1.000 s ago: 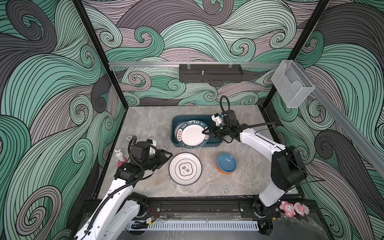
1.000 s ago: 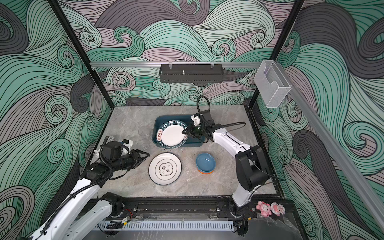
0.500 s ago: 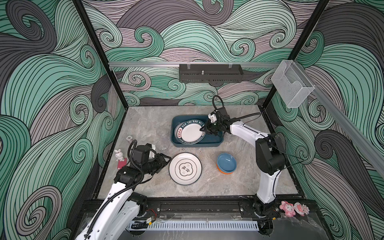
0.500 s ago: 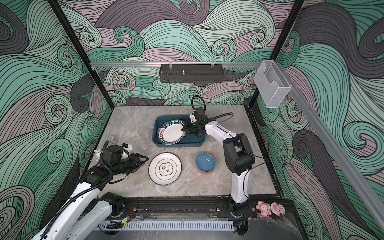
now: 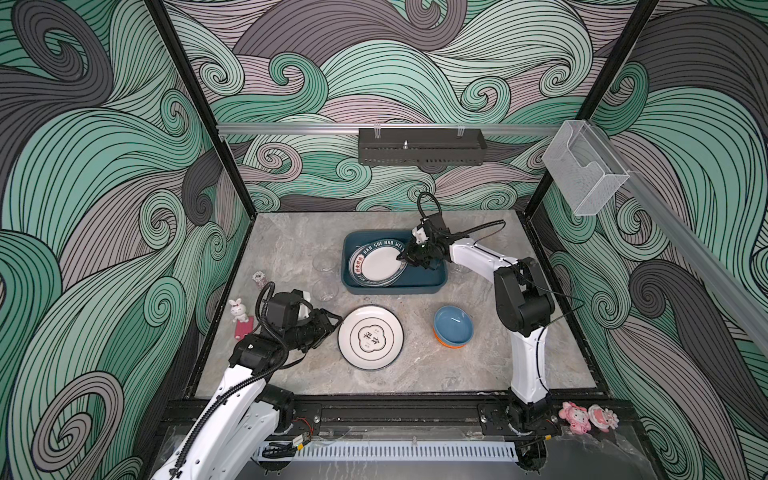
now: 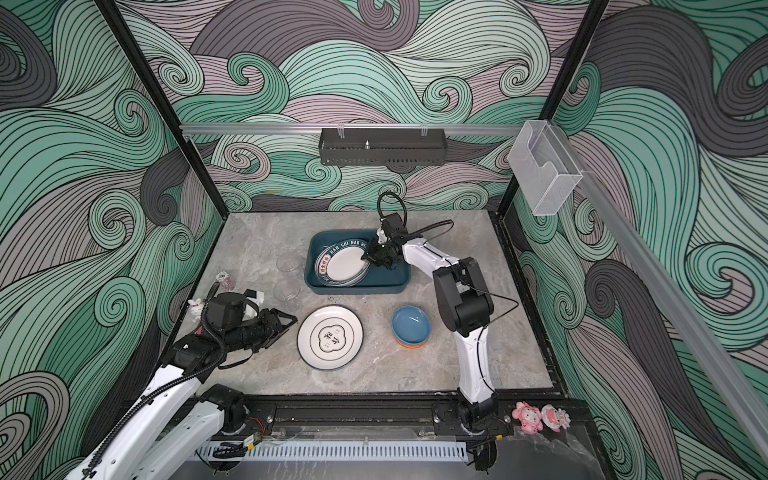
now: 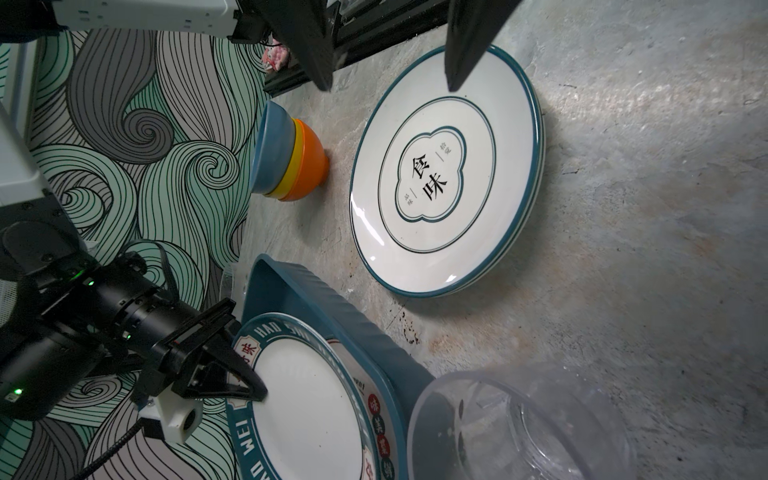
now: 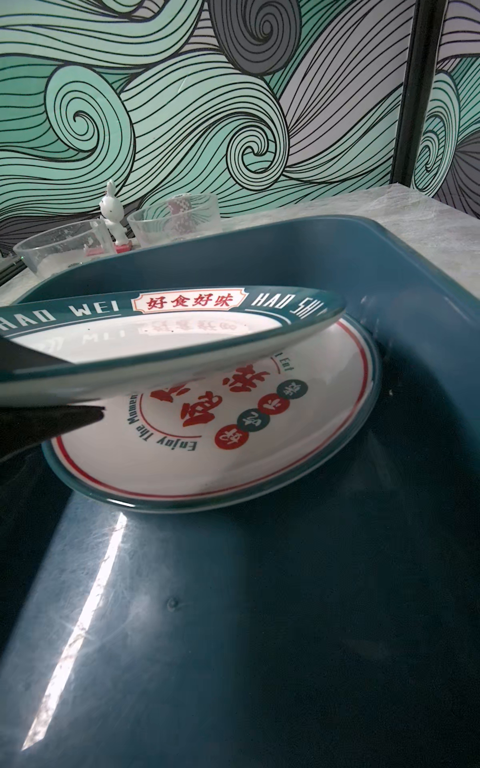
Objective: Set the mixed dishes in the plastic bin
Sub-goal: 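Lower the green-rimmed plate onto the printed plate in the bin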
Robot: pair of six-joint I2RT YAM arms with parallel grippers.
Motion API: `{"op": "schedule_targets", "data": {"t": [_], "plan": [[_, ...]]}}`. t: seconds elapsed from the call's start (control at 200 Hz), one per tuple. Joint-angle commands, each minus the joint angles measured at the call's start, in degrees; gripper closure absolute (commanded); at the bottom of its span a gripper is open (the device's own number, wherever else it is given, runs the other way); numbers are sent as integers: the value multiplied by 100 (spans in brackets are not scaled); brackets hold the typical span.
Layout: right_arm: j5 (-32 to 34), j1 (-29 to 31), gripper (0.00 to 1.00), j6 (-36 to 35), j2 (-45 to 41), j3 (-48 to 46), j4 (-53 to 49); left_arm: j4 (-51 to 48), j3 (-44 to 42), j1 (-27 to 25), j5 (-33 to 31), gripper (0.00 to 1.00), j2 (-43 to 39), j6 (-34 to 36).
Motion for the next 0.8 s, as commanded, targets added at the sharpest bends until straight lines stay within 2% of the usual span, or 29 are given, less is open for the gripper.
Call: {"op": "schedule_targets", "data": {"t": [0.0,0.796], "plan": [[4,10,97,43,105,275,99,-6,-53,50,-79,53,28,-36],[205,106,92,-175,417,538,-164,170,-139,58,0,53,146,-106]]}}
